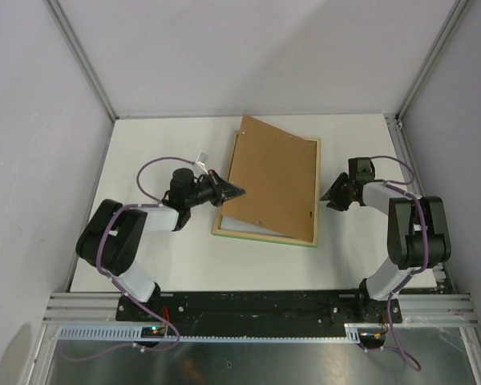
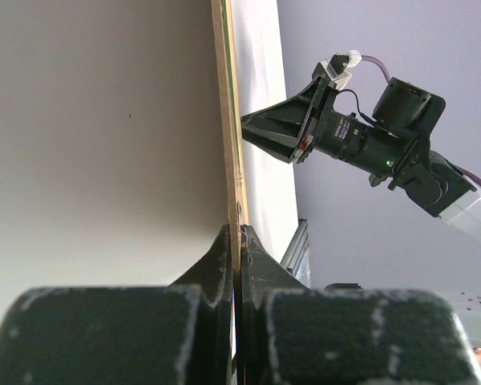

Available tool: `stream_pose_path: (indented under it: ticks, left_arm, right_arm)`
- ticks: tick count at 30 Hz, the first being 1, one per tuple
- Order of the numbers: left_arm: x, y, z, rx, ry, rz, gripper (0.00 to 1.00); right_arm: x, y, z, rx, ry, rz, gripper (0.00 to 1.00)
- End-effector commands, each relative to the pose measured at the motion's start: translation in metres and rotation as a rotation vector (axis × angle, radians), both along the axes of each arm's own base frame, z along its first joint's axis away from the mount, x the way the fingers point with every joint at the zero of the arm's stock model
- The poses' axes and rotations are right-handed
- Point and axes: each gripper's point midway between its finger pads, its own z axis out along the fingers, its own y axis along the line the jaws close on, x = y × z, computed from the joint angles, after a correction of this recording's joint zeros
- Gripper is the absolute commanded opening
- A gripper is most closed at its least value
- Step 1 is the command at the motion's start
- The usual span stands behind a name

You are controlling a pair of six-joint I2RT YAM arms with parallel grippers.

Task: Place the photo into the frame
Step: Place the backboard on the frame body.

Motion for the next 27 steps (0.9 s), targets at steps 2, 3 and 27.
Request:
stream_pose_path:
  ticks: [2, 3, 27]
  left_arm:
    - [0.018, -0.004, 0.049, -0.026, -0.269, 0.020, 0.00]
    - [0.018, -0.004, 0.049, -0.028, -0.270, 0.019, 0.00]
    - [0.012, 0.000, 0.018, -0.051, -0.145, -0.010, 0.00]
  right_arm:
    - [0.009, 0.009, 0.008, 0.003, -0.031, 0.033, 0.39]
    - [0.009, 0.009, 0.007, 0.003, -0.029, 0.035, 0.39]
    - [0.007, 0.008, 0.007, 0.001, -0.028, 0.041, 0.39]
